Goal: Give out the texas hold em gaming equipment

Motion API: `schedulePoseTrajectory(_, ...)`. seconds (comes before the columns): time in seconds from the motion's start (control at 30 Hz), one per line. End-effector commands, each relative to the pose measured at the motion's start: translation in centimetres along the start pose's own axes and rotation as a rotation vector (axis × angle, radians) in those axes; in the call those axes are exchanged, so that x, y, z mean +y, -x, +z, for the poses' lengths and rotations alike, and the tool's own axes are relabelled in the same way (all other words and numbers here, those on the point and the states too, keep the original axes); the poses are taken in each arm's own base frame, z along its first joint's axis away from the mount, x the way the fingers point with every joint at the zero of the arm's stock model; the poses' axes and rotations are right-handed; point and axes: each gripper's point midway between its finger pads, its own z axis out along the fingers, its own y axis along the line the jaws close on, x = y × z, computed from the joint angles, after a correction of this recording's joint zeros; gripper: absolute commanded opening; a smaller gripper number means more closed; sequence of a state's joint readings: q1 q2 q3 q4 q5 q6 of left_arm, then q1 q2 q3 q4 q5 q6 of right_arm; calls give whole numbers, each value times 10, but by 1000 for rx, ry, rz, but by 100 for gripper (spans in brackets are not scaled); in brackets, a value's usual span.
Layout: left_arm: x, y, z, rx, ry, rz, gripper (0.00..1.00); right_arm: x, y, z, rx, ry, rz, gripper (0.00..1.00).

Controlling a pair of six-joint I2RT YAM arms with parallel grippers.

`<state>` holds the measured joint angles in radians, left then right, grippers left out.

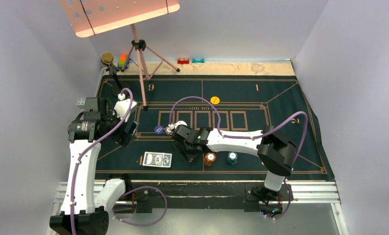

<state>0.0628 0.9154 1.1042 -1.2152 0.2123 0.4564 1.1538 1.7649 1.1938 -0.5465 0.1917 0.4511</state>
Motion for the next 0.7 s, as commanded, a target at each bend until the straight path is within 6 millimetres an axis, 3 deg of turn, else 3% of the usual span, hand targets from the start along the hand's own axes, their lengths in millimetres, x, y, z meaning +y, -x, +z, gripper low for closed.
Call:
schedulePoseTrajectory(0.0, -1, 2, -4, -17, 7, 23, 100, 4, 8, -3, -26, -1, 2, 56)
schedulePoseTrajectory(0.33, 0, 3, -6, -24, 15, 27, 100, 1, 9, 0, -22, -19, -1, 55)
schedulePoseTrajectory(0.67, 1, 3, -9, -28, 22, 33, 100, 2, 6, 3, -15, -17, 6, 44)
